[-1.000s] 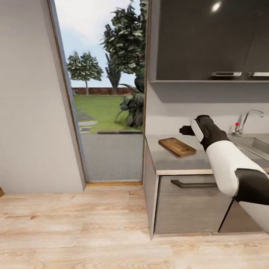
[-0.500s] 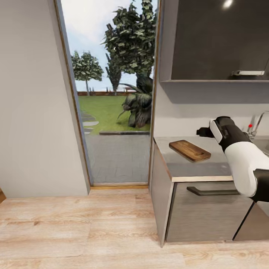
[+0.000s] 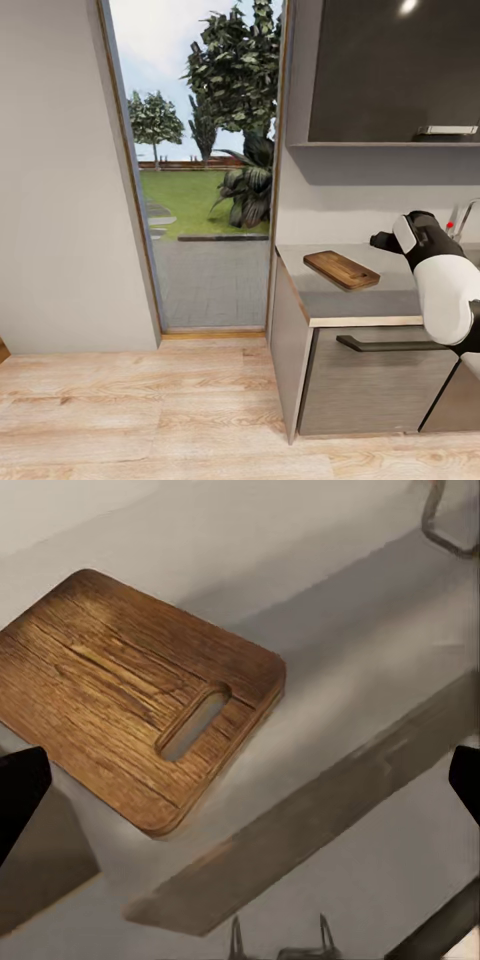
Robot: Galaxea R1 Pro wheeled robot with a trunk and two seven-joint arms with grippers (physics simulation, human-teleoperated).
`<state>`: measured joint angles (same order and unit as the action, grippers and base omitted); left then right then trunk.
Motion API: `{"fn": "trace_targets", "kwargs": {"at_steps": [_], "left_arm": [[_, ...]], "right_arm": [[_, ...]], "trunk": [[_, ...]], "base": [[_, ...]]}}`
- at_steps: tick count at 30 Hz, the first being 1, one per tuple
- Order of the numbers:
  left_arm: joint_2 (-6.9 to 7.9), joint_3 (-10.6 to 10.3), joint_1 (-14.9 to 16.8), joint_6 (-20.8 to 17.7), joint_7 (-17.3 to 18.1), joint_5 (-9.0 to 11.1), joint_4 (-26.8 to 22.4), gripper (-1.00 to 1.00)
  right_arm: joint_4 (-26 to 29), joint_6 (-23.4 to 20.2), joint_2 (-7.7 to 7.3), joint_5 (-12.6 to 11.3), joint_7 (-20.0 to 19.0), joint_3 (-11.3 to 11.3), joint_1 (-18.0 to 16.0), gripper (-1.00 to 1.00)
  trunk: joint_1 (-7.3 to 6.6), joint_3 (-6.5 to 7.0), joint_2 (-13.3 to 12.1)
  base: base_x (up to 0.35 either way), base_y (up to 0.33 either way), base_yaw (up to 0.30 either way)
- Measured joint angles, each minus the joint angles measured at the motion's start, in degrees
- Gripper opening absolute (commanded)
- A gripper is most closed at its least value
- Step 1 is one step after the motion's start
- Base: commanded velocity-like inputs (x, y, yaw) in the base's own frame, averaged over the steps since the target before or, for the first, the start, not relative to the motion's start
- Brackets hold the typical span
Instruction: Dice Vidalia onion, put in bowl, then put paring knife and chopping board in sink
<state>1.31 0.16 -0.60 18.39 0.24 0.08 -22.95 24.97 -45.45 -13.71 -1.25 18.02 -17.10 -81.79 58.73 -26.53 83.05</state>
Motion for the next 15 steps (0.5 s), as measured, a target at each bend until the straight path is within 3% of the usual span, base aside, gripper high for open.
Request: {"fn": "trace_targets", "kwargs": {"at_steps": [10,15], "left_arm": [[-0.06,0.00,0.00,0.00,-0.01,0.00,0.00,1.00],[-0.06,0.00,0.00,0.00,0.01,0.00,0.00,1.00]], "right_arm": [[-2.63,0.44,0.36,-0.07,3.98,-0.83,0.00,1.00],[-3.02,0.67,0.52,-0.15,6.46,-0.79,0.00,1.00]], "trunk": [[0.00,0.00,0.00],[-0.03,0.00,0.00]], "base": [[0.008,0.000,0.000],[0.195,0.035,0.000]]}}
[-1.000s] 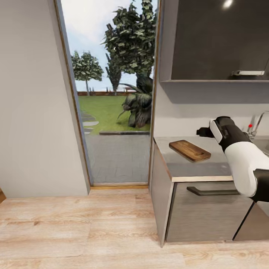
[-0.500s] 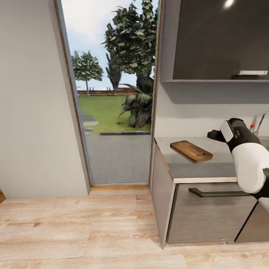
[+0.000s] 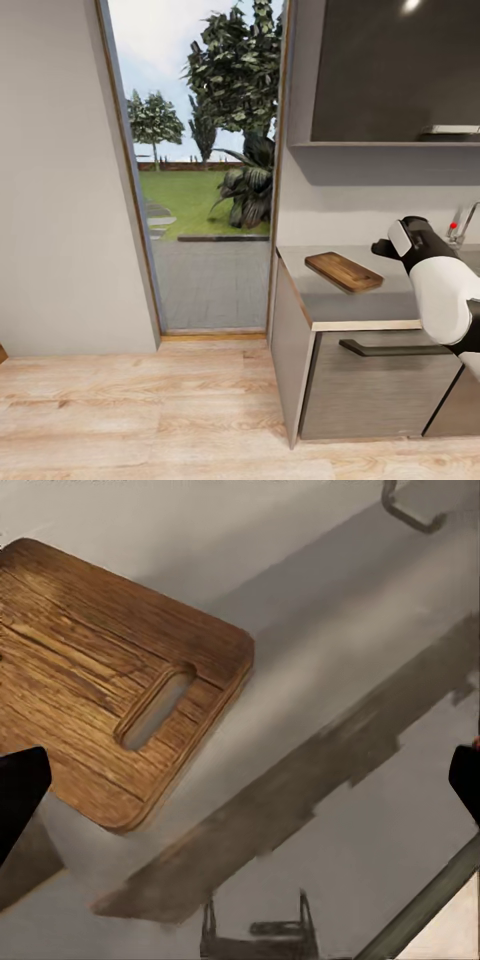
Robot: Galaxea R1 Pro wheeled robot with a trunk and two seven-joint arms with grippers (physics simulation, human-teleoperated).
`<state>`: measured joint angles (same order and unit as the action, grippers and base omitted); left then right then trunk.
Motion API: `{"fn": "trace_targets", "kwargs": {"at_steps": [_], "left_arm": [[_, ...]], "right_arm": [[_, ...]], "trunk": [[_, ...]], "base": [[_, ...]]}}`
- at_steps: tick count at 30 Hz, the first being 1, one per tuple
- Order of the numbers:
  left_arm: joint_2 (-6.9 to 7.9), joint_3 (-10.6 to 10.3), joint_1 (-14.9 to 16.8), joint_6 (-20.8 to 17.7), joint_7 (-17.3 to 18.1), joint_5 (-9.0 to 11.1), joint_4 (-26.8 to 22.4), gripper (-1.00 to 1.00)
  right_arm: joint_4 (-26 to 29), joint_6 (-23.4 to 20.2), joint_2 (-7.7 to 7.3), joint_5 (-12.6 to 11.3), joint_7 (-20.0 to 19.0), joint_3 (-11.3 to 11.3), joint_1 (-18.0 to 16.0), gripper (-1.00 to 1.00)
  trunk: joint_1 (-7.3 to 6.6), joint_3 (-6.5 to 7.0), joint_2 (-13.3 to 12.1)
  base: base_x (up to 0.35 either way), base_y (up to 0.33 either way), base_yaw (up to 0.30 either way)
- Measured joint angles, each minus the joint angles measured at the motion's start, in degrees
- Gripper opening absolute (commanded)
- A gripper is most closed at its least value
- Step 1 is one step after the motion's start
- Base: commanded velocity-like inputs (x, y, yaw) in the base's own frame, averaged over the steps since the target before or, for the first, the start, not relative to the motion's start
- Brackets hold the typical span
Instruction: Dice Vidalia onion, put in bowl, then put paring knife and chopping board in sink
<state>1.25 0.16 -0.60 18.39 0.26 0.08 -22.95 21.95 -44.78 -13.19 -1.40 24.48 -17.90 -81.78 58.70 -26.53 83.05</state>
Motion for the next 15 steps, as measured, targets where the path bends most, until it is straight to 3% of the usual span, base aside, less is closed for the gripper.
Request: {"fn": "trace_targets", "kwargs": {"at_steps": [10,15], "left_arm": [[-0.03,0.00,0.00,0.00,0.04,0.00,0.28,1.00],[-0.08,-0.06,0.00,0.00,0.04,0.00,0.34,1.00]], "right_arm": [[-2.53,-0.02,-0.05,0.04,0.30,-0.07,0.00,1.00],[-3.24,0.02,-0.21,0.06,0.30,-0.15,-0.01,1.00]], "trunk": [[0.00,-0.27,0.00],[0.02,-0.63,0.00]], "base": [[0.292,0.044,0.000],[0.120,0.002,0.000]]}}
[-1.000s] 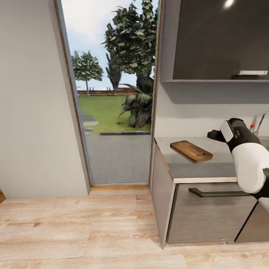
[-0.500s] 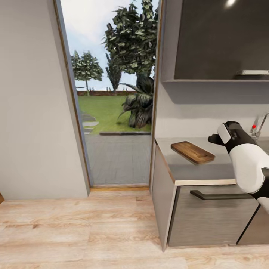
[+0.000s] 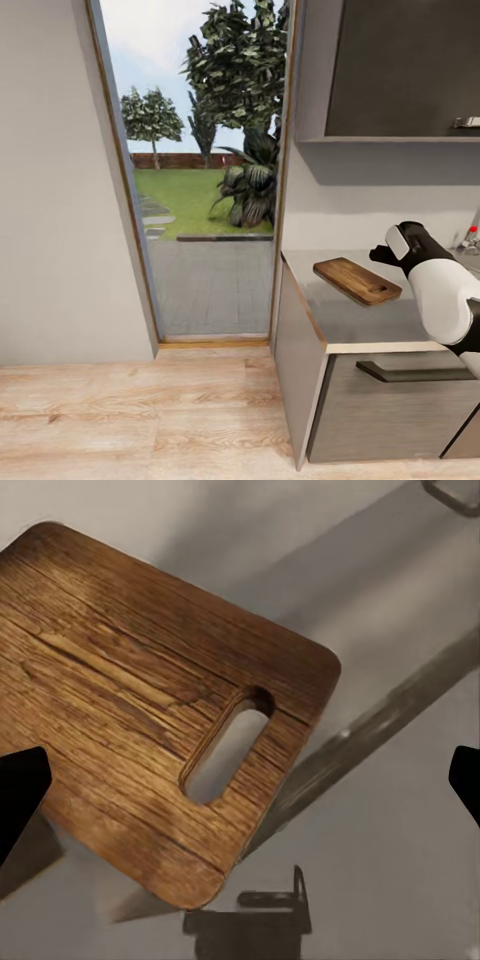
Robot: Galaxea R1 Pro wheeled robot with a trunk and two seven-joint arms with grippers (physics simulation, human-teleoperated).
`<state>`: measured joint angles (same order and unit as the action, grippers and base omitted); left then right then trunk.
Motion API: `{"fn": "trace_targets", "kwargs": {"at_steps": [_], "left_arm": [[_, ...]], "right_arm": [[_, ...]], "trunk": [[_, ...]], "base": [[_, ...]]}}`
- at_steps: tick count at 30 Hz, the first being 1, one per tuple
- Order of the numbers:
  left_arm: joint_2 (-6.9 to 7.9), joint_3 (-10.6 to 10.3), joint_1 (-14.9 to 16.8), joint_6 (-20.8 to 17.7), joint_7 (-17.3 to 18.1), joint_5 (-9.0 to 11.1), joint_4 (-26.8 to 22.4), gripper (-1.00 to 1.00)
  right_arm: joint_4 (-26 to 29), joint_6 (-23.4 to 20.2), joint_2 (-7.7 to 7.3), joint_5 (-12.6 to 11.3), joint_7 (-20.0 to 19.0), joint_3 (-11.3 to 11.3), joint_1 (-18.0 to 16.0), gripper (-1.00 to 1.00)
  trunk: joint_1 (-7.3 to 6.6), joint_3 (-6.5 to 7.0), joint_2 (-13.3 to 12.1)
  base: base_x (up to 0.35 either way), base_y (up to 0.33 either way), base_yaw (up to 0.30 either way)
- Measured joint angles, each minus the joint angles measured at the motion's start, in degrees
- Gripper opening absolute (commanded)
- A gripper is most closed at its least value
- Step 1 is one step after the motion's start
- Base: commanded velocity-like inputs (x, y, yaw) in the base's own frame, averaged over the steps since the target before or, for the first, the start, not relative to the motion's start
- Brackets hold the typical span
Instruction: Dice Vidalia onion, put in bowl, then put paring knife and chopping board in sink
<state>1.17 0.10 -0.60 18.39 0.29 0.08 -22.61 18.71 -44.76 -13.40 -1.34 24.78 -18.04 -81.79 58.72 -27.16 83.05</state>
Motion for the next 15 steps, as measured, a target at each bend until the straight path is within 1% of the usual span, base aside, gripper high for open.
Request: {"fn": "trace_targets", "kwargs": {"at_steps": [4,8,15], "left_arm": [[-0.03,-0.10,0.00,0.00,-0.01,0.00,0.01,1.00],[-0.04,-0.17,0.00,0.00,-0.04,0.00,0.02,1.00],[-0.04,-0.18,0.00,0.00,-0.03,-0.09,-0.03,1.00]], "right_arm": [[-0.11,0.01,-0.36,0.05,0.06,-0.08,0.00,1.00],[-0.15,0.07,-1.37,0.11,0.09,-0.03,0.00,1.00],[-0.19,0.10,-1.64,0.08,0.21,-0.03,0.00,1.00]], "trunk": [[0.01,-0.30,0.00],[0.01,-0.61,0.00],[0.01,-1.16,0.00]], "base": [[0.021,0.000,0.000],[0.004,0.000,0.000],[0.000,0.000,0.000]]}}
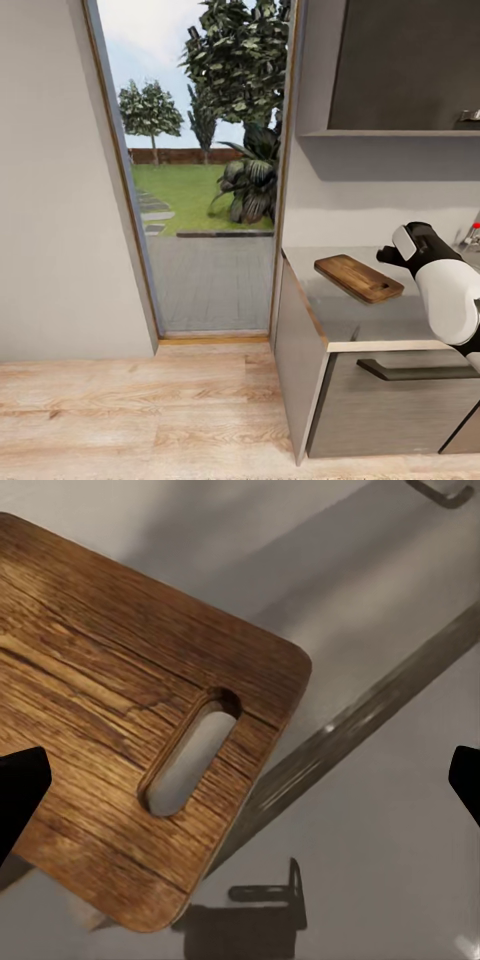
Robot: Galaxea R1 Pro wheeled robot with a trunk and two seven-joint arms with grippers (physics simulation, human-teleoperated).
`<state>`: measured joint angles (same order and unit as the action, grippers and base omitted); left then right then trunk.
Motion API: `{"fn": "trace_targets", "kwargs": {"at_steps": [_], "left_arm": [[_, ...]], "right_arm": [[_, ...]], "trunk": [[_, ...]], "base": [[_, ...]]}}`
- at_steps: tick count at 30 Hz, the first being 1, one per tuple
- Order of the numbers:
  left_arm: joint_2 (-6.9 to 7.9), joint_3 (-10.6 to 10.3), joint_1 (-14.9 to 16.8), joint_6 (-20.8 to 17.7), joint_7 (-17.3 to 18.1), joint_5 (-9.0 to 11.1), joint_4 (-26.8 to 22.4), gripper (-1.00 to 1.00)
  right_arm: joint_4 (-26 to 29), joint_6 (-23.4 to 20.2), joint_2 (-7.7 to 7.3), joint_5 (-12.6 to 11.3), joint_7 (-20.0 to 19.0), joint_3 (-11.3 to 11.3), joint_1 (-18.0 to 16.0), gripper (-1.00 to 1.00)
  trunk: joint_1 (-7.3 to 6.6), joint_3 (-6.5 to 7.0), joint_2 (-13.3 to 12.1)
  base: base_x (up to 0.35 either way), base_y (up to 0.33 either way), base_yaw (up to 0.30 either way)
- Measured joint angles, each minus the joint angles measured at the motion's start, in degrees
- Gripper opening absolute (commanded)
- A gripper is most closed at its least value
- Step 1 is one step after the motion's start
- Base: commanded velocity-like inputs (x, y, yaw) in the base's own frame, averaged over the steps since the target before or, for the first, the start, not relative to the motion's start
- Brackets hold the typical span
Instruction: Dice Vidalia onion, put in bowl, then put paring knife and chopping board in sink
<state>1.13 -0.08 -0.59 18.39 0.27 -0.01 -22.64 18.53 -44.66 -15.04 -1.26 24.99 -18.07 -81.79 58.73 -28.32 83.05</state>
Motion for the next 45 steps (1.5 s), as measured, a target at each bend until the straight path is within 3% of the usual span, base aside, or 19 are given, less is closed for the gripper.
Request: {"fn": "trace_targets", "kwargs": {"at_steps": [45], "left_arm": [[-0.09,0.00,0.00,0.00,0.01,0.09,0.14,1.00]], "right_arm": [[-1.72,3.01,-1.94,0.07,0.26,-0.03,0.00,1.00]], "trunk": [[0.00,-4.05,0.00]], "base": [[0.000,0.000,0.000]]}}
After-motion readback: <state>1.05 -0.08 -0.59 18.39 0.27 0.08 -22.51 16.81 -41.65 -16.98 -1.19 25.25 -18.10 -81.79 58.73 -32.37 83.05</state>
